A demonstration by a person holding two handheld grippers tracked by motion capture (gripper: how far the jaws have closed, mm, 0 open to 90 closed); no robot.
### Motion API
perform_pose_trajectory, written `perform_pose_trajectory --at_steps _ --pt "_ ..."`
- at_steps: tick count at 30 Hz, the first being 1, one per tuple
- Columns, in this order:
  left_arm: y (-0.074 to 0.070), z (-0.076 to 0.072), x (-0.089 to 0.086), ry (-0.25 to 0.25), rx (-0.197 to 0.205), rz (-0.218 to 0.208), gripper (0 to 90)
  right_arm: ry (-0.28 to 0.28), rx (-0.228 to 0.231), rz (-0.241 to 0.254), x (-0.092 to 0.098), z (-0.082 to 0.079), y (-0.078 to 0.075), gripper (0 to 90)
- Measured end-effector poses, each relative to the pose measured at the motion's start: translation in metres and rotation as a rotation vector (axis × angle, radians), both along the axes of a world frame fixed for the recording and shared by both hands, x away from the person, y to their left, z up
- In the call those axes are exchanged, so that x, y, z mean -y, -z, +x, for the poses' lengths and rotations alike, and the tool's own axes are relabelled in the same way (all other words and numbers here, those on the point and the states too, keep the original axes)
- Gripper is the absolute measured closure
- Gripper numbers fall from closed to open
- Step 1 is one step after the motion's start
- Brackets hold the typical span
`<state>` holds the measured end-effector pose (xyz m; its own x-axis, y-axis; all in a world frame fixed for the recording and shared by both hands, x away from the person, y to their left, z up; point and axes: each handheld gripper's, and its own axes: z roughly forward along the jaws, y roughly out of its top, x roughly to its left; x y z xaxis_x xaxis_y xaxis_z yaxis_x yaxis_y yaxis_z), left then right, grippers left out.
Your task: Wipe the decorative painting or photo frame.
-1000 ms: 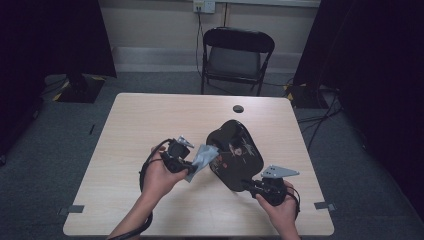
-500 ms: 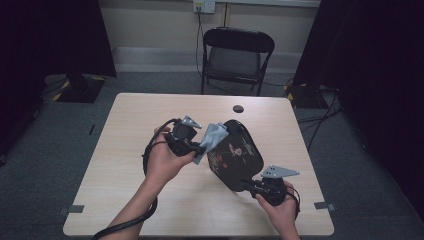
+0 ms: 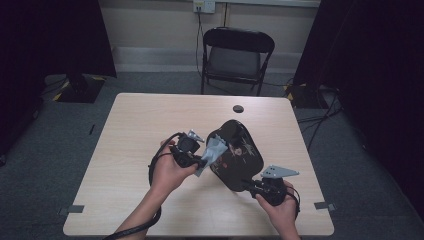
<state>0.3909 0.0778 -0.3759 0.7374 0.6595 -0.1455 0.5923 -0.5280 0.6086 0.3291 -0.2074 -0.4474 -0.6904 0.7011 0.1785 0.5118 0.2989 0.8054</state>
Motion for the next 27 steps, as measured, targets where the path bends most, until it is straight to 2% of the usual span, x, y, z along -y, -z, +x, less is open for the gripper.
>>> perform_pose_trajectory --at_steps 12,18,21,22,27 --pt "0.04 -0.006 0.003 -0.003 -0.073 0.006 79.0 0.0 -0.001 -0.001 0.0 0.0 0.0 78.6" --pt "0.061 -0.009 0.003 0.004 -0.101 0.025 79.0 0.001 -0.001 -0.002 0.0 0.0 0.0 78.6" --pt "0.072 -0.012 0.003 0.002 -0.128 0.051 79.0 0.002 -0.001 -0.002 0.0 0.0 0.0 78.6" --pt "0.075 -0.012 0.004 0.007 -0.126 0.053 79.0 0.001 -0.001 -0.003 0.0 0.0 0.0 78.6" --pt "0.085 -0.014 0.004 0.015 -0.158 0.082 79.0 0.002 -0.001 -0.002 0.0 0.0 0.0 78.6"
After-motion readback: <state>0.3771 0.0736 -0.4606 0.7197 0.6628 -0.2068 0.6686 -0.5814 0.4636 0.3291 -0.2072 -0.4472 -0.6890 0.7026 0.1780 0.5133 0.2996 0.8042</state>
